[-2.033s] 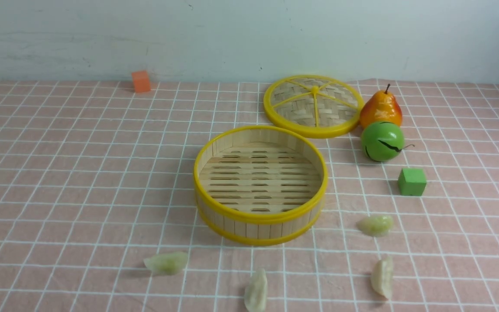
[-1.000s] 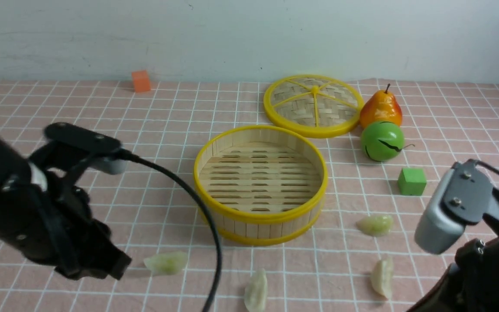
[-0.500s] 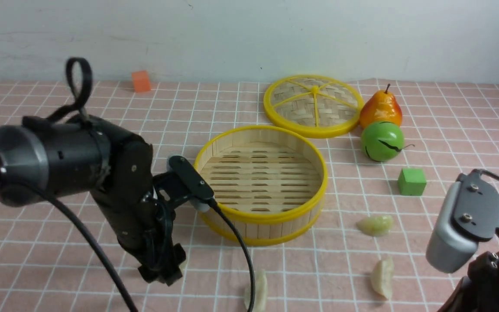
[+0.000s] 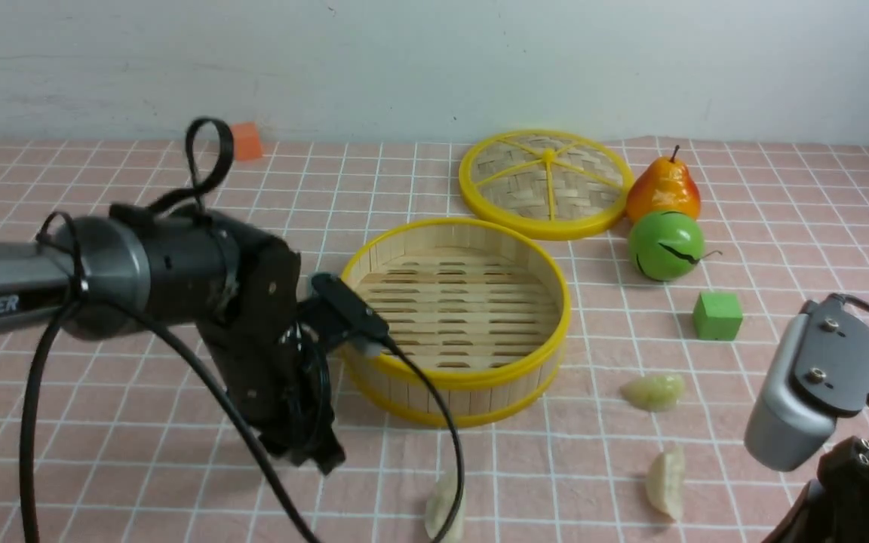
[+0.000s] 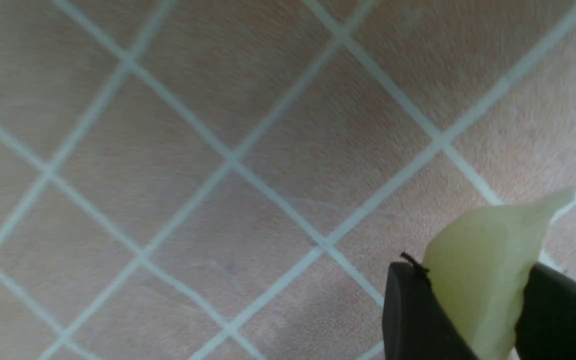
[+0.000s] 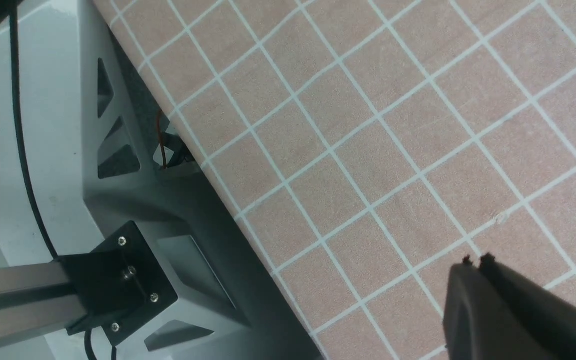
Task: Put the dumplings into the steamer on the table with the pink tablecloth.
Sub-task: 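Reach for and grasp a dumpling on the table with the left gripper, then place the dumpling into the bamboo steamer basket with the left gripper, then reach for and grasp a dumpling on the table with the left gripper, then place the dumpling into the bamboo steamer basket with the left gripper, then reach for and grasp a dumpling lying on the table beside the steamer, then place the dumpling in the bamboo steamer basket with the right gripper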
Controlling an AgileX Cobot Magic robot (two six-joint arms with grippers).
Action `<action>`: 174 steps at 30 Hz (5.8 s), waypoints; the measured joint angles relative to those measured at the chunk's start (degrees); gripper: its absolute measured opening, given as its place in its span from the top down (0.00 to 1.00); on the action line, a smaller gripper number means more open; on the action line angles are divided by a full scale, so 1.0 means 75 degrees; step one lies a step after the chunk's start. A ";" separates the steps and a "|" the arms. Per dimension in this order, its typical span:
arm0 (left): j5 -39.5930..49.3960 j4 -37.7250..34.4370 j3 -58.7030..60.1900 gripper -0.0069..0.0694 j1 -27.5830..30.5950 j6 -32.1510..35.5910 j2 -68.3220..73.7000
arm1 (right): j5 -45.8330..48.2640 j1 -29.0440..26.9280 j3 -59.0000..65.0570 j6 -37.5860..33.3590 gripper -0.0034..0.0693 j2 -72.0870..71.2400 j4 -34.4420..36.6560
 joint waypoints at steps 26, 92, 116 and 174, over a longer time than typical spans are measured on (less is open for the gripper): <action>0.1117 -0.0429 -0.5567 0.41 0.0000 -0.3164 0.3342 | 0.0334 0.0000 0.0000 0.0260 0.91 0.0000 0.0225; 0.1569 -0.0194 -0.5147 0.55 -0.1593 -0.4613 0.1894 | 0.0673 0.0000 0.0618 0.1679 0.85 -0.3218 -0.1999; 0.3302 0.0187 -0.7089 0.30 -0.1041 -0.4037 0.2453 | 0.0503 0.0000 0.0618 0.5141 0.84 -0.2393 -0.5377; 0.2208 0.0145 0.2617 0.93 -0.1041 -0.4739 -0.8394 | -0.1405 0.0310 -0.5996 0.4286 0.55 0.6284 -0.3616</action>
